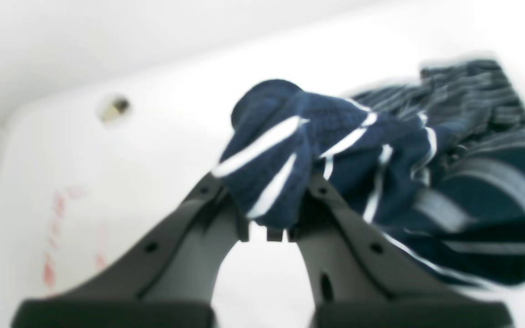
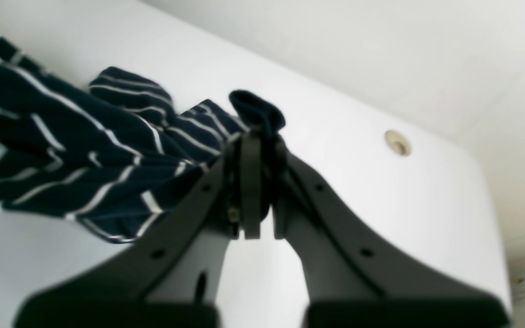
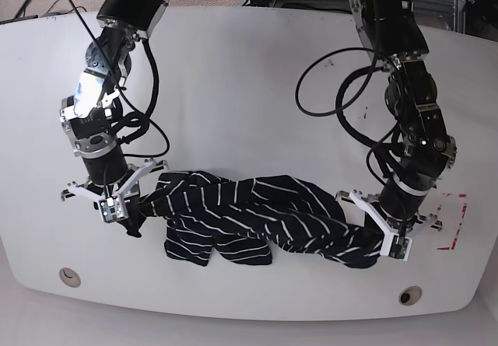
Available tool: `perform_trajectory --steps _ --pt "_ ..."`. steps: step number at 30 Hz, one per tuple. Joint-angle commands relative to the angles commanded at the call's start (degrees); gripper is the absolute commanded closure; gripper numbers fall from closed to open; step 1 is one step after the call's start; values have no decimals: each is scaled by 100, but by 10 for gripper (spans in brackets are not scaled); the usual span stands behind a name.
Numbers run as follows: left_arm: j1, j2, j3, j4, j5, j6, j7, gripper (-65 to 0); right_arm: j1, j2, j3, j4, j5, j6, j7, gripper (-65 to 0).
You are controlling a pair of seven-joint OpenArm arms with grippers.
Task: Layout the t-shirt on the table in an organized manner, then fold the t-shirt properly
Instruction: 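Lift the shirt high with both grippers and shake it out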
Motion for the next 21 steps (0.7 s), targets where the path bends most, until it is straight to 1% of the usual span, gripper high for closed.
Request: perform_trajectory --steps 6,9,11,15,18,21 --pt "-826 9 26 -9 0 0 299 0 712 202 -9 -79 -44 0 -18 -6" --pt "-1292 35 44 -9 0 0 422 0 1213 404 -18 -229 -35 9 -185 -6" --pt "-1530 35 132 -44 0 0 448 0 1565 536 -18 -308 -9 9 -316 -6" --pt "-1873 53 193 -26 0 0 466 0 2110 695 -18 -501 0 9 -404 -6" --pt "-2145 176 290 0 0 0 466 0 2532 809 -26 -624 0 18 -501 -6" --pt "-2523 185 299 105 123 0 466 0 2945 914 -35 -703 9 18 -607 -8"
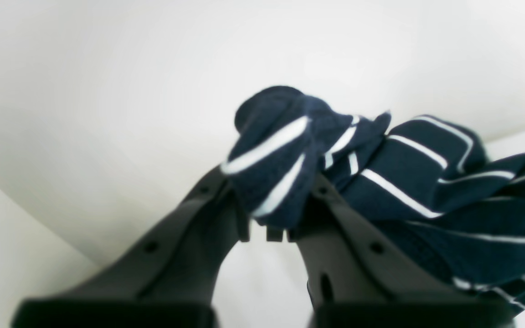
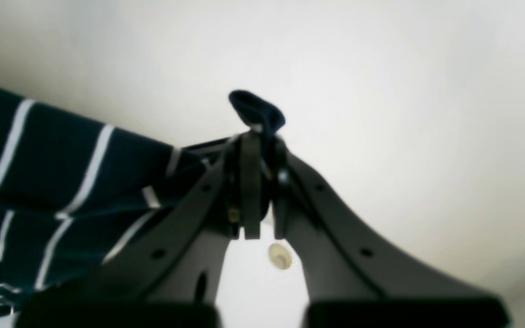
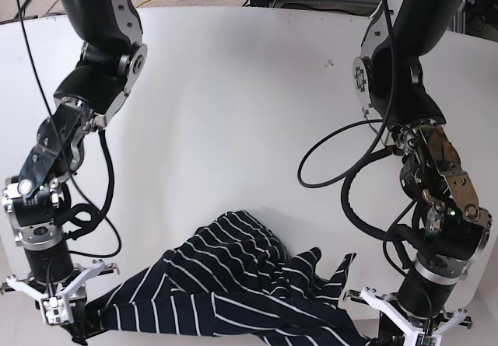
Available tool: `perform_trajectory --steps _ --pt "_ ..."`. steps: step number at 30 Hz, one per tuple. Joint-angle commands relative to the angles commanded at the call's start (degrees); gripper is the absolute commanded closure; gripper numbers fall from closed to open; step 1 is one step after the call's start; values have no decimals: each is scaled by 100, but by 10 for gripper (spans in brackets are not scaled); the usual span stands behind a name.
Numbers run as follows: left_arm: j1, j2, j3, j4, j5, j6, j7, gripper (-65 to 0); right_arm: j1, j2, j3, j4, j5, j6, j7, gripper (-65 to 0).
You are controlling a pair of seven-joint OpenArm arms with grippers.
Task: Layout the t-shirt on the table in an organized manner, then fold the t-shirt properly
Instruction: 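Lift the shirt high with both grippers and shake it out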
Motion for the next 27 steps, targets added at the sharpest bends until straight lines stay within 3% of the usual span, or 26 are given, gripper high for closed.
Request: perform_trajectory --steps 6,19,27 --pt "-818 -9 0 18 132 0 273 0 668 237 -290 -35 -35 114 -220 -8" --pt "-2708 -18 -26 -273 141 0 1125 0 2057 527 -897 -167 -53 114 -651 -8" --pt "-2784 -149 -26 -1029 141 0 1125 0 2848 651 -941 -712 -18 123 -677 -8"
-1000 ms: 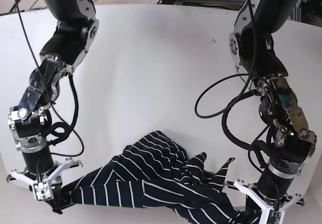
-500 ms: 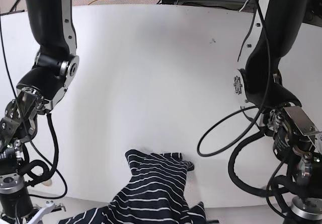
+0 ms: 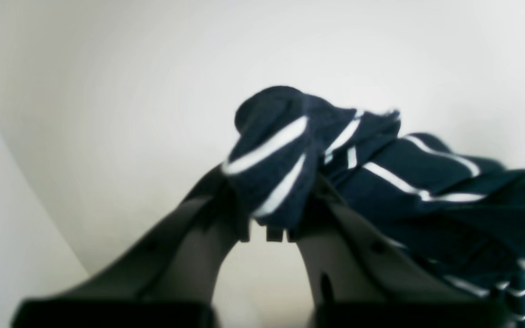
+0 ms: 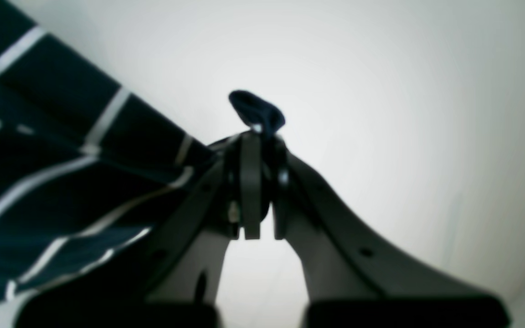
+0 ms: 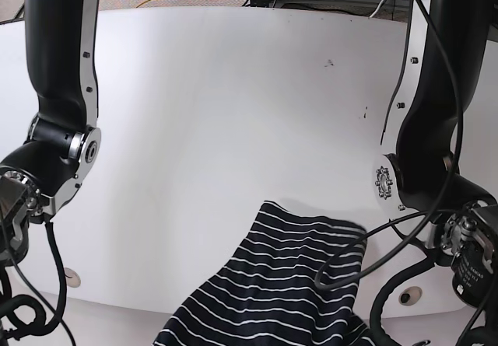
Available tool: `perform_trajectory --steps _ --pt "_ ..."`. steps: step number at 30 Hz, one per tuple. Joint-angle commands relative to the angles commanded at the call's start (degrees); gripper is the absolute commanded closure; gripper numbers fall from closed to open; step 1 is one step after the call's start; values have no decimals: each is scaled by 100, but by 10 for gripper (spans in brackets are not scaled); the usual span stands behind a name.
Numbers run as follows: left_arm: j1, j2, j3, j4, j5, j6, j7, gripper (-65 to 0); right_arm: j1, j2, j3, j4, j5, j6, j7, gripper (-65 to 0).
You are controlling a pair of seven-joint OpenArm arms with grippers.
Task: Layout the t-shirt on the table in an organized manner, then fold the t-shirt properly
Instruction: 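Lift the shirt high with both grippers and shake it out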
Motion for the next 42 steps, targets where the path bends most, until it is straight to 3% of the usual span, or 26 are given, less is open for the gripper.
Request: perform_trajectory --steps 9,26,32,35,42 --pt "0 -202 0 -580 -18 0 0 0 396 264 -448 -519 9 0 44 -8" --pt "0 -70 0 -554 -26 -9 26 0 202 299 -457 -369 9 26 -132 -8" --pt "0 -70 0 -185 -44 -26 615 0 -624 360 -299 422 -18 343 -554 -8" --pt "23 -70 -9 343 -44 -26 941 0 -1336 343 -53 932 9 360 -782 -8" --pt "1421 -114 -9 1503 -44 -123 1609 0 -3068 202 334 1732 9 360 -870 -8"
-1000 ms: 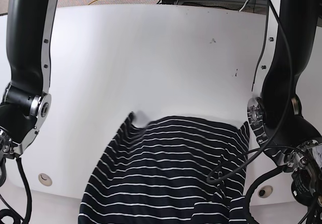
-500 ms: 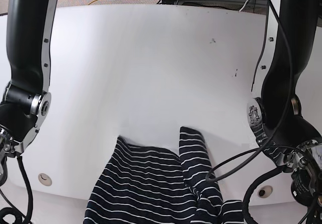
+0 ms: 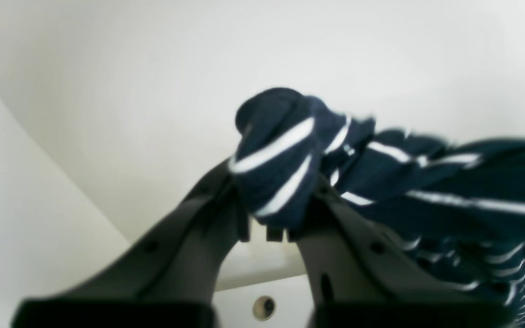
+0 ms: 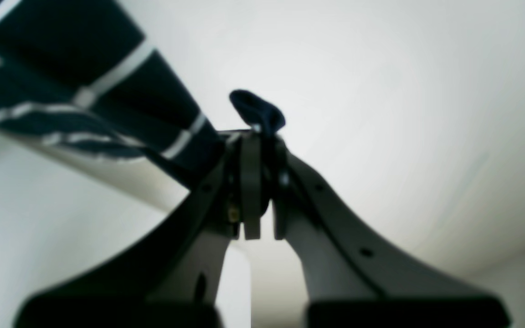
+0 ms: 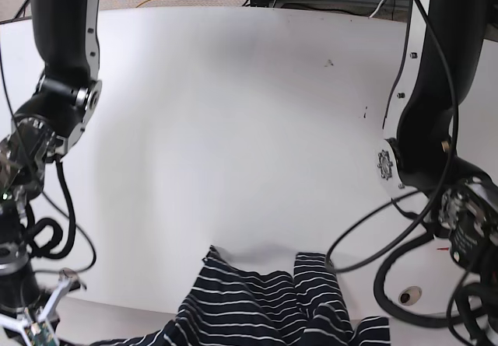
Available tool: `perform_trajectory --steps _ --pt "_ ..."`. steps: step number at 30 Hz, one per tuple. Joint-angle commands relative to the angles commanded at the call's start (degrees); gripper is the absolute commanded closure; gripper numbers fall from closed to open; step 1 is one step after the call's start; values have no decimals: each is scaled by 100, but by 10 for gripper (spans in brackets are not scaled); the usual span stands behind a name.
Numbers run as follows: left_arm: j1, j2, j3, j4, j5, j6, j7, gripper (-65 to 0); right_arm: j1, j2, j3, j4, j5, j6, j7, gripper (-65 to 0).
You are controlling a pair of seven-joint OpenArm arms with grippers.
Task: Layout the t-shirt on the table in an organized manner, then fold the t-shirt properly
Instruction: 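Lift the shirt high with both grippers and shake it out, then lay the shirt flat on the table, pulling both grippers apart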
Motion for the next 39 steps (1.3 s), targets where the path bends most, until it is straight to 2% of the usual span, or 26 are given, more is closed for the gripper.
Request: perform_trajectory --steps 2,4,6,9,10,17,30,39 --pt "545 -70 -35 229 0 -264 176 0 -466 -141 255 35 0 18 0 -8" --pt "1002 -149 -132 299 0 -527 264 0 -835 -264 554 44 0 163 0 -8" --pt "1574 -229 -440 325 0 -905 360 0 -1301 -484 879 53 -18 163 0 -8" --pt "2198 -334 -932 325 0 -1310 435 0 -1829 -668 1196 62 -62 163 0 -6" --pt "2338 -352 -1037 325 0 -1367 435 0 -1978 -712 1284 62 -44 163 0 -6" --pt "3719 -466 -1644 334 0 -1367 435 0 -3095 -1134 1723 53 -9 163 18 -6" --pt "6101 -378 -1609 316 0 -1367 435 0 -4554 -1776 1837 53 -62 163 18 -6" --pt "7341 -325 -1582 299 0 -1367 435 0 -5160 -1811 1837 53 -62 163 0 -5"
